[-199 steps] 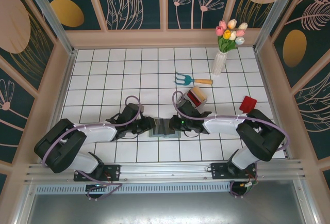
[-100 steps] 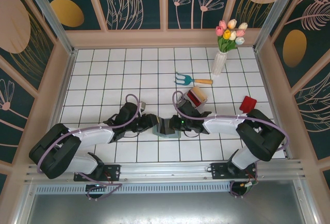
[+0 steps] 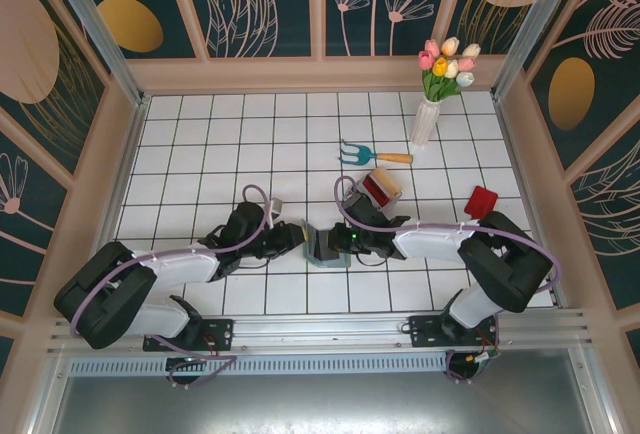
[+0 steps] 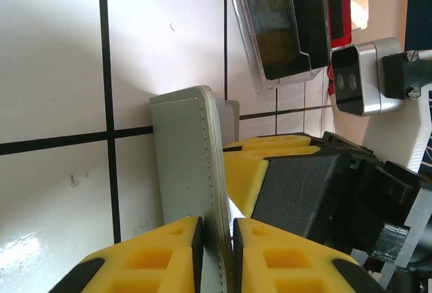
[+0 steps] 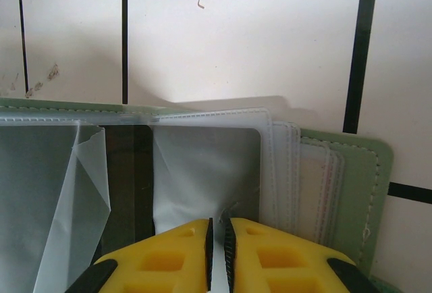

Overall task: Put the credit cards into the card holder
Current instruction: Flip over the card slot on the card holder.

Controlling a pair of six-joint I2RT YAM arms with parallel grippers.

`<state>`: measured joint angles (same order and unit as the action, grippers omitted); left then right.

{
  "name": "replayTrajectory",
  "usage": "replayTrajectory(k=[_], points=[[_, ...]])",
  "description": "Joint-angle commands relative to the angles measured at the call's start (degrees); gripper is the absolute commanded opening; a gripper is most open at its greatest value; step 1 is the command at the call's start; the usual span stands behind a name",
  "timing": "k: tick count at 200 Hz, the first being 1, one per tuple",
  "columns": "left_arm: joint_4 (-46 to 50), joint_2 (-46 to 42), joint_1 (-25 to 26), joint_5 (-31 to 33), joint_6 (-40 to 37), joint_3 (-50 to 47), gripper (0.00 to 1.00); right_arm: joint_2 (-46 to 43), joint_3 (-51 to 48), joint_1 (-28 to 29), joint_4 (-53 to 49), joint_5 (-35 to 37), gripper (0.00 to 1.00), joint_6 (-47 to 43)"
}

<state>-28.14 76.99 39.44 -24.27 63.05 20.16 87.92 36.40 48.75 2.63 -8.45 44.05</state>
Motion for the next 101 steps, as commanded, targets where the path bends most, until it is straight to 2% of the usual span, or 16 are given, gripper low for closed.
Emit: replayTrajectory(k=[1, 24, 77, 101], points=[[-4.4, -1.2, 0.3, -1.6, 1.3, -1.0, 0.19, 2.5, -0.6, -0.1, -6.3, 3.6, 0.18, 0.6], [-7.3, -1.2, 0.3, -1.9, 2.5, -1.8, 0.13, 2.8, -0.1, -0.1, -6.3, 3.5, 0.18, 0.4], [-11.5, 1.1, 0.4, -3.8, 4.1, -1.5, 0.08, 3.6, 0.2, 0.1, -5.2, 2.6, 0.18, 0.6], [-17.0, 2.6, 0.6, -5.3, 6.7, -1.6, 0.07, 2.9, -0.2, 0.1, -3.5, 1.2, 0.19, 0.6]])
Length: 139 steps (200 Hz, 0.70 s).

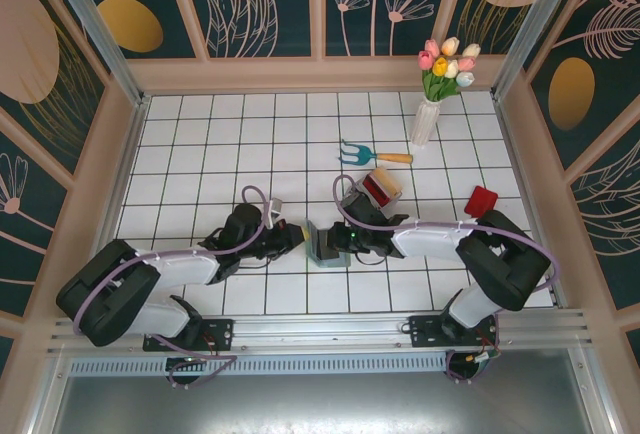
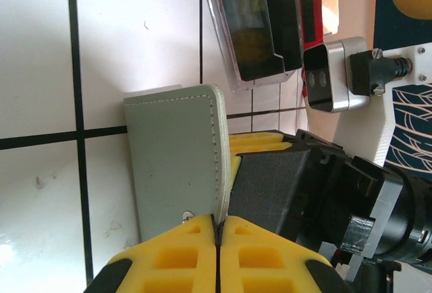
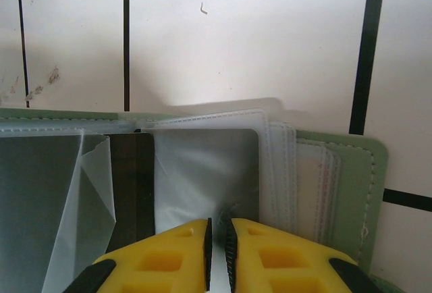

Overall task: Put the credit cards into the card holder
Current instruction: Flip over the card slot on the card holder.

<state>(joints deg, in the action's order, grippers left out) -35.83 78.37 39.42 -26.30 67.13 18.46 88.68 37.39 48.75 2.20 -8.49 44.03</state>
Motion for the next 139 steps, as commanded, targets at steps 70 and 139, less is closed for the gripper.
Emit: replayTrajectory(k=[70, 139], points=[[-3.4, 8.3, 4.6, -0.2, 0.5, 6.6, 0.0, 0.3, -0.8, -0.1, -4.2, 3.4, 0.22, 2.0], [9.3, 1.9, 4.5, 8.8, -2.9, 5.5, 0.0, -12.7, -3.3, -2.6, -9.9, 9.1, 0.3, 3.2]])
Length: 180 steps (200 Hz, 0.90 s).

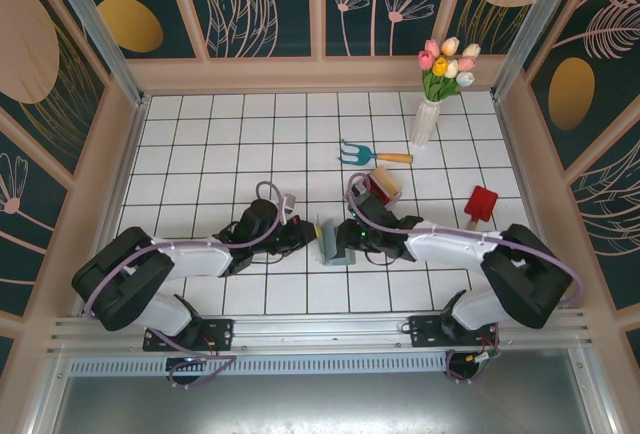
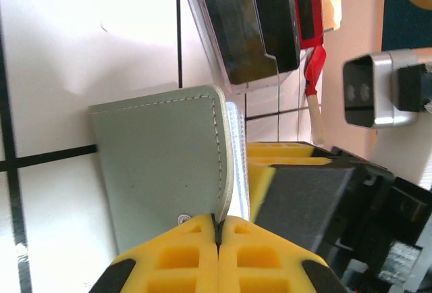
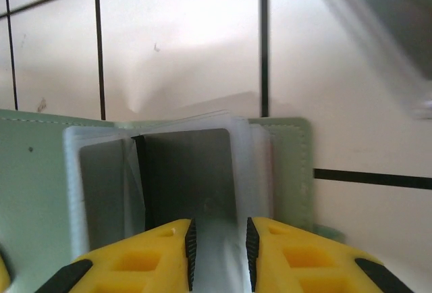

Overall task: Put the credit cards into the card holder
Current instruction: Flip over the card slot on the card holder.

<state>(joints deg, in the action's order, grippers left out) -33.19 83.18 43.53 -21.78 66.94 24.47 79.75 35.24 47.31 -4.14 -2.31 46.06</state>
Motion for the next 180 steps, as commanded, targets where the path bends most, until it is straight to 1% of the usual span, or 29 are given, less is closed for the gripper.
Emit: replayTrajectory(k=[1, 24, 37, 58, 88, 113, 157, 180], points=[[7.0, -3.0, 0.4, 4.4, -2.9, -0.5, 0.0, -3.9, -1.1, -1.1, -3.6, 2.9, 0.3, 1.2], [11.5, -4.4, 0.4, 6.1, -5.1, 0.2, 0.0, -6.4, -1.1, -1.2, -3.5, 2.8, 0.32, 1.2], [13.2, -5.1, 0.3, 7.3, -5.3, 0.3, 0.0, -6.8, -1.4, -1.3, -1.3, 0.3, 0.33, 0.6], [17.2, -6.1, 0.3, 10.7, -6.0, 0.1, 0.0, -5.4, -1.2, -1.2, -0.2, -1.3, 0.34, 0.9], [23.4, -5.2, 0.3, 13.4, -9.2, 1.3, 0.0, -2.2, -0.4, -1.2, 0.6, -3.6, 0.34, 0.8], [23.8, -4.1, 0.3, 13.5, -10.3, 1.0, 0.0, -1.0, 0.9, -1.2, -0.8, -2.4, 0.33, 0.3], [22.0, -3.3, 0.3, 12.5, -10.3, 0.9, 0.02, 3.4, 2.4, -0.9, 1.1, -7.7, 0.32, -1.2], [21.8, -2.7, 0.3, 12.0, -10.2, 1.3, 0.02, 4.8, 3.0, -0.3, 1.2, -6.2, 0.3, -1.1]])
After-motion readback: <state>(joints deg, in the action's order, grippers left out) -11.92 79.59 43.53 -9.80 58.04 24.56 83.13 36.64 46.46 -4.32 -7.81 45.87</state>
